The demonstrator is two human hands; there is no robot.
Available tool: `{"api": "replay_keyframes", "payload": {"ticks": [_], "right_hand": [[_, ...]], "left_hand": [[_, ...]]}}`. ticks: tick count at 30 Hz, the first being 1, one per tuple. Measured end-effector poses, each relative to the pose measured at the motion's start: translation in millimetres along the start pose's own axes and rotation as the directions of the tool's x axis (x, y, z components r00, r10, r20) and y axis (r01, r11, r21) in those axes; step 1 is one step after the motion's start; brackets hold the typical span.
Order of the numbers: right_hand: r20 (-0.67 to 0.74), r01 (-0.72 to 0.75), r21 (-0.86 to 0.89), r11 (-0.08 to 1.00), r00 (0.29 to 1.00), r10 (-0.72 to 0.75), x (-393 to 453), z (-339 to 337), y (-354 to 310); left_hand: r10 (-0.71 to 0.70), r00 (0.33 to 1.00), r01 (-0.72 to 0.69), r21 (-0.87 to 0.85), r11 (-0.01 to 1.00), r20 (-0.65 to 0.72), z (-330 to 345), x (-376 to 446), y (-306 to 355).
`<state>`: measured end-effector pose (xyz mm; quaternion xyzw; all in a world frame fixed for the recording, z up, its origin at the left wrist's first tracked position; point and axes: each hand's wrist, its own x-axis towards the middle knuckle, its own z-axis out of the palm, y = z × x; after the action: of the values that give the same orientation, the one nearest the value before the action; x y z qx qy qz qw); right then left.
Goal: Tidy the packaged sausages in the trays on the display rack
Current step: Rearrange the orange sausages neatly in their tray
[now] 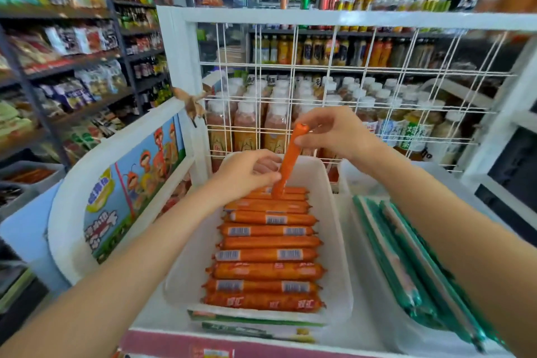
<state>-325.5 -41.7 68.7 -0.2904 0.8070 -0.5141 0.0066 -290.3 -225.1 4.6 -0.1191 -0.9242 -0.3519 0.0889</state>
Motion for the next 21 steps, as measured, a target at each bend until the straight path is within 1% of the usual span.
{"api": "replay_keyframes", "payload": {"ticks": [3,6,9,13,16,21], "right_hand": [[0.001,-0.005,0.176,0.984,1.0,0.005,-16,-8,-6],[0.019,-0.045,0.297,0.954,0.999,0.041,-22,-9,-8],[0.052,-0.12,0.35,0.929,0.993,0.108,-20,-8,-9],[0.118,-0.174,0.456,0.873,0.984,0.134,-16,-2,-17],[0.144,-0.188,0.455,0.871,0.98,0.136,-12,2,-24],[0.127,-0.161,0.436,0.885,0.985,0.117,-7,6,-31]], "left_hand": [[0.044,0.999,-0.047,-0.115,0.992,-0.031,2,-4,12],[0.063,0.998,-0.062,-0.196,0.979,-0.003,1,-8,18],[0.036,0.999,-0.036,-0.17,0.985,-0.002,-5,-8,16],[0.049,0.999,-0.048,-0.17,0.984,0.004,-17,-12,13],[0.058,0.998,-0.057,-0.179,0.982,-0.002,-22,-16,10],[0.071,0.997,-0.065,-0.216,0.974,0.018,-29,-20,11]]}}
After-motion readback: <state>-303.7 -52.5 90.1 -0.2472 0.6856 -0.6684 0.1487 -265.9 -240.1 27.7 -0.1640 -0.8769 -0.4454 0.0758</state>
